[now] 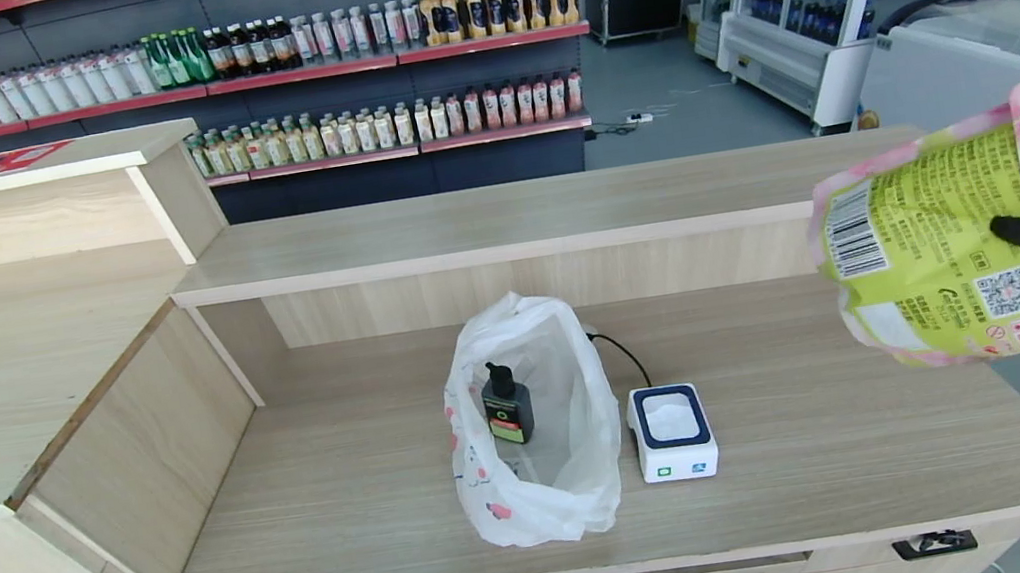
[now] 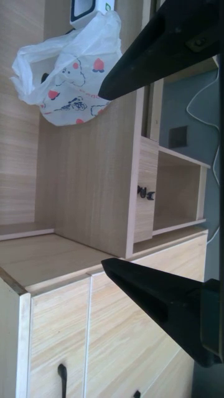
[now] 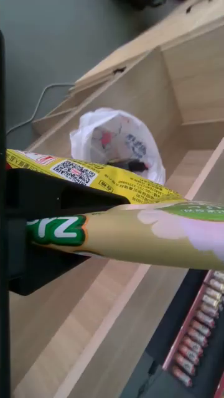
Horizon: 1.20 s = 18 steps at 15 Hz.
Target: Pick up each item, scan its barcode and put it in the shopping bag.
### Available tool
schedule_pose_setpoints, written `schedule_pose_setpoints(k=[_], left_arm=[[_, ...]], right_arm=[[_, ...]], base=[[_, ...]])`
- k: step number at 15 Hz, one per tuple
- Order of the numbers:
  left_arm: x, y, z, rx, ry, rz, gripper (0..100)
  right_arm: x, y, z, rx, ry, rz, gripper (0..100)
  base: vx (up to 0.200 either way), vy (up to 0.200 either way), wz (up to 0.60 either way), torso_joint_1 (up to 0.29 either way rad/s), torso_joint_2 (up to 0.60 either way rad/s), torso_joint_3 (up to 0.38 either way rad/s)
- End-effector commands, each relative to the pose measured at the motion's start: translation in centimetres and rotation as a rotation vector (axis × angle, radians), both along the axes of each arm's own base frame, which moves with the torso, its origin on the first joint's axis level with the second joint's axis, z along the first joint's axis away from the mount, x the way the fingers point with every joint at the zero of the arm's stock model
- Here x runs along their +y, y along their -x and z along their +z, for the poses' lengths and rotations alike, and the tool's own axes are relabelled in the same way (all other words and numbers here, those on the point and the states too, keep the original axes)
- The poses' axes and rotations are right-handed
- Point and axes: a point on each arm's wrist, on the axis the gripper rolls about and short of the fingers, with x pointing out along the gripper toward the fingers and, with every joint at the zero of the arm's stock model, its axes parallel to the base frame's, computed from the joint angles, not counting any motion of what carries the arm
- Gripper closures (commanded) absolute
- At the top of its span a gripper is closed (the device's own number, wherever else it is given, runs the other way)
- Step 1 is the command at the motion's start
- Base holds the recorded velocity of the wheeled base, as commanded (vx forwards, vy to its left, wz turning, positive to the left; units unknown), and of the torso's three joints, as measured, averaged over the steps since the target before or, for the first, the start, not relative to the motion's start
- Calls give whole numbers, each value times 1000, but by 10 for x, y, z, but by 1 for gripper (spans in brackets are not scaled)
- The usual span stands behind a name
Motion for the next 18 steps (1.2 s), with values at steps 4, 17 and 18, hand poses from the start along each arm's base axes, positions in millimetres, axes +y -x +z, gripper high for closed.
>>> schedule_pose_setpoints(k=[4, 17, 18], left_arm=[[0, 0, 0, 0, 0, 1, 0], [0, 0, 0, 0, 0, 1, 0], [0, 0, 0, 0, 0, 1, 0]], right_arm=[[-30, -28, -31, 37, 87, -298, 100], [-30, -61, -71, -3, 533, -142, 100], [-38, -74, -80, -22, 550, -108, 100]], base=[[0, 0, 0, 0, 0, 0], [0, 0, 369, 2, 1, 1], [0, 0, 0, 0, 0, 0]])
